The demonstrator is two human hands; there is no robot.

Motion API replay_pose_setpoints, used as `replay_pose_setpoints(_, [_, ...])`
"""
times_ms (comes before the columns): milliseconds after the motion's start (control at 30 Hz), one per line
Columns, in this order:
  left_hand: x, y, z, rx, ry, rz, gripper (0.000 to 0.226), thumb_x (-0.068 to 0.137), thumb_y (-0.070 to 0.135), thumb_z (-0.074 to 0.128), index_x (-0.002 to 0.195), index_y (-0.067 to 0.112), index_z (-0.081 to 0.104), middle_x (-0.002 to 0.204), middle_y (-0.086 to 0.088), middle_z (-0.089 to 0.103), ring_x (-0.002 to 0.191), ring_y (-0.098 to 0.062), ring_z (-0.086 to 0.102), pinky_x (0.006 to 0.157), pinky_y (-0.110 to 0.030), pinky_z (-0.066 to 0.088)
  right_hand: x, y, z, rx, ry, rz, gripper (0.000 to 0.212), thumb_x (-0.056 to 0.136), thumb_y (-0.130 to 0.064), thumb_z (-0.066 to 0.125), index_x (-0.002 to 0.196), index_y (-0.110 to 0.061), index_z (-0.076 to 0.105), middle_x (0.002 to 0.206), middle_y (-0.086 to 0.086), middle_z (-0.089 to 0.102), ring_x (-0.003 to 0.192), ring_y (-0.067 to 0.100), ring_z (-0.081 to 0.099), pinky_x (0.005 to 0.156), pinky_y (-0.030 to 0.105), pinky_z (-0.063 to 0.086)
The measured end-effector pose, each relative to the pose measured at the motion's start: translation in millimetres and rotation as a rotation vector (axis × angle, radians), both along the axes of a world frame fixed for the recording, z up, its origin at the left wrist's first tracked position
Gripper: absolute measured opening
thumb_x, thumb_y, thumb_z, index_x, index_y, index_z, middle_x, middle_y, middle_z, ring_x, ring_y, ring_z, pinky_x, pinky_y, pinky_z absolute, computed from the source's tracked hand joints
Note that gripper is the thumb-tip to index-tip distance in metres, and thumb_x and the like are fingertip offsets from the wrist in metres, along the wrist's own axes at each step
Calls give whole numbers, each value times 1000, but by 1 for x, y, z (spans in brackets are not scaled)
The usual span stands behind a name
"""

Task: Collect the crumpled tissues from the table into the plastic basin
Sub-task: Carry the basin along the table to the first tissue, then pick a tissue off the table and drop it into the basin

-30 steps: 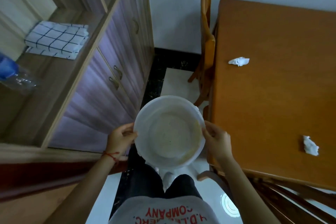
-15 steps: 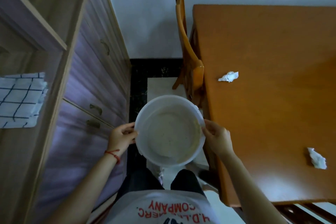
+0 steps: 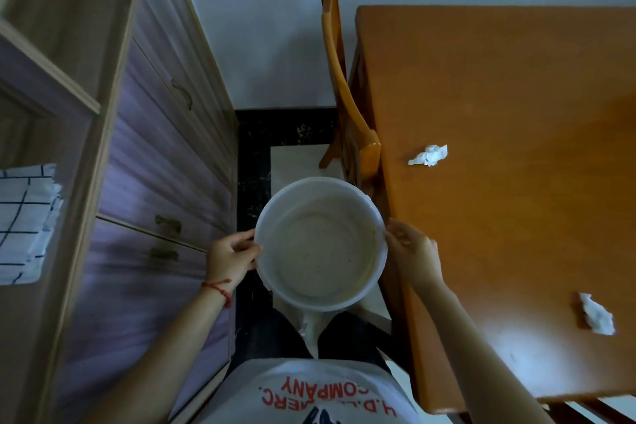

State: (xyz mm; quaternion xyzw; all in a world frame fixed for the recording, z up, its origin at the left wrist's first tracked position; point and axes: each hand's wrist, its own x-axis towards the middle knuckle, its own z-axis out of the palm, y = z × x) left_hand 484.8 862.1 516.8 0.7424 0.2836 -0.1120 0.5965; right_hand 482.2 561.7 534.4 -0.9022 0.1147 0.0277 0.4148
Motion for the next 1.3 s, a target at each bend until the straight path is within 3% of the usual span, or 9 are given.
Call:
replay_pose_setpoints(67, [-1, -3, -1, 4, 0, -2, 37, 78, -6, 60, 113, 5, 63, 74, -6, 65, 70, -20, 62, 55, -18, 56, 4, -8, 1, -14, -3, -35, 16, 86, -29, 59, 98, -22, 66, 77, -24, 60, 69, -11, 57, 60, 15, 47])
replay_pose_setpoints(167, [-6, -9, -4, 6, 3, 14, 37, 78, -6, 60, 113, 6, 63, 76, -5, 66, 75, -21, 64, 67, -29, 59, 13, -24, 3, 6, -41, -65, 26, 88, -26, 58, 112, -15, 63, 95, -7, 64, 79, -5, 57, 62, 7, 39])
replay_pose_setpoints(300, [-13, -21, -4, -8, 10, 65, 37, 79, -7, 60, 115, 3, 62, 76, -3, 66, 73, -20, 64, 77, -40, 56, 30, -45, 8, 37, -101, -82, 28, 91, -25, 53, 115, -13, 61, 105, 0, 66, 85, 0, 57, 65, 6, 39])
replay_pose_setpoints(367, [-17, -27, -3, -15, 0, 92, 37, 80, -7, 59, 115, 2, 60, 75, -2, 66, 70, -16, 63, 74, -37, 56, 41, -56, 11, 65, -126, -81, 29, 92, -25, 52, 116, -13, 60, 110, 2, 65, 91, 5, 58, 68, 8, 41])
replay_pose_setpoints(533, [-21, -45, 2, -18, -55, 198, 38, 80, -9, 58, 116, 3, 59, 75, 0, 64, 57, -5, 64, 48, -15, 53, 74, -80, 11, 106, -184, -88, 30, 92, -28, 51, 116, -12, 60, 113, 4, 65, 94, 6, 57, 71, 9, 40])
replay_pose_setpoints(733, [-25, -55, -1, -13, -96, 277, 34, 79, -4, 62, 112, 5, 62, 81, -3, 68, 67, -11, 66, 54, -22, 57, 106, -96, 5, 117, -268, -46, 32, 92, -29, 51, 115, -10, 60, 116, 8, 64, 111, 20, 57, 91, 31, 46])
replay_pose_setpoints(933, [-24, -58, -7, 17, -82, 300, 32, 77, -2, 65, 108, 5, 65, 76, 1, 69, 71, -18, 67, 59, -28, 59, 133, -105, -4, 57, -265, 34, 36, 92, -33, 50, 119, -10, 57, 124, 8, 60, 117, 19, 52, 94, 24, 35])
replay_pose_setpoints(1133, [-25, -59, -8, 49, -74, 313, 32, 76, -4, 65, 105, 9, 66, 74, 2, 69, 60, -9, 68, 51, -18, 54, 153, -101, -15, 15, -220, 137, 45, 88, -43, 48, 121, -13, 56, 126, 9, 59, 119, 23, 51, 99, 36, 39])
replay_pose_setpoints(1300, [-24, -59, -9, 65, -78, 301, 33, 76, -4, 64, 103, 15, 67, 73, 2, 68, 57, -5, 67, 49, -16, 52, 144, -96, -30, 4, -211, 207, 37, 90, -33, 53, 116, -8, 60, 122, 12, 61, 119, 24, 52, 101, 46, 42])
